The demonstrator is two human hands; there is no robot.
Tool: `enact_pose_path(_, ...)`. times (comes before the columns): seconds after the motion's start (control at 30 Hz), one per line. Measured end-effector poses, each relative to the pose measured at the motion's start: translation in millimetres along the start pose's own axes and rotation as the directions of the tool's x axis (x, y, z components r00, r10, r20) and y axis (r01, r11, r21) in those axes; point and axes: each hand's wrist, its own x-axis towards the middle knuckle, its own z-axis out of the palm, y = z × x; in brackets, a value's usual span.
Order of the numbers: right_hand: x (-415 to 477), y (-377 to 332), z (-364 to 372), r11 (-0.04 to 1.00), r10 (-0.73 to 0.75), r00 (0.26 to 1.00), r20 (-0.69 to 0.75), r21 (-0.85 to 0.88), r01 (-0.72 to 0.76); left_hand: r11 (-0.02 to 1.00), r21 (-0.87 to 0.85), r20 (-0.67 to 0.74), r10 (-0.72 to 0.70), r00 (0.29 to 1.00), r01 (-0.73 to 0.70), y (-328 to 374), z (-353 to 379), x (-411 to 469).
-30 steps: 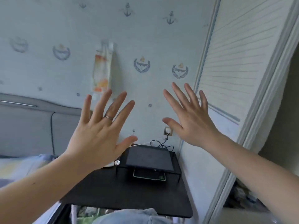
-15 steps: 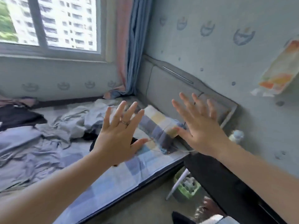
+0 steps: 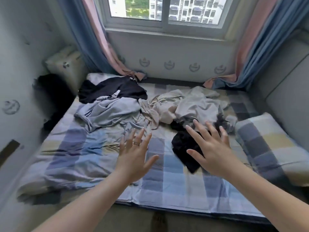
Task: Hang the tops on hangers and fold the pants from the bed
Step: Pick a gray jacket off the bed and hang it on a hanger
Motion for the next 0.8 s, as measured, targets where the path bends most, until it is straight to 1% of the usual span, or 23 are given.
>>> enact_pose_path(0.1, 51, -4, 29, 0.997, -0.081, 0.995, 0.056, 0.023, 0.079, 0.991, -0.041, 0.089, -0.126, 0.988, 0.130, -24, 22, 11)
enact_pose_path(0.2, 94, -18, 54, 0.990, -0.133, 0.984, 0.116, 0.069, 0.126, 0.965, -0.089, 0.156, -0.232, 0.960, 0.248, -49, 39, 21)
enact_pose_path(0.3, 132, -42, 73, 0.978, -0.173, 0.972, 0.157, 0.142, 0.151, 0.938, -0.111, 0.182, -0.305, 0.935, 0.328, -78, 49, 33)
enact_pose_path(0.4, 173, -78, 92, 0.964, -0.225, 0.956, 0.189, 0.184, 0.190, 0.905, -0.120, 0.191, -0.382, 0.904, 0.408, -117, 58, 48)
enact_pose_path(0.47, 201, -105, 102, 0.961, -0.234, 0.949, 0.210, 0.200, 0.193, 0.874, -0.142, 0.194, -0.435, 0.879, 0.464, -147, 65, 55)
enact_pose_path(0.6, 262, -161, 132, 0.959, -0.245, 0.939, 0.241, 0.205, 0.198, 0.866, -0.141, 0.221, -0.444, 0.868, 0.479, -221, 86, 74)
enact_pose_path(0.7, 313, -202, 163, 0.961, -0.239, 0.932, 0.272, 0.202, 0.188, 0.884, -0.103, 0.293, -0.411, 0.863, 0.456, -284, 113, 95)
enact_pose_path(0.8, 363, -237, 210, 0.973, -0.142, 0.932, 0.332, 0.220, 0.070, 0.895, -0.082, 0.372, -0.382, 0.846, 0.439, -348, 158, 125)
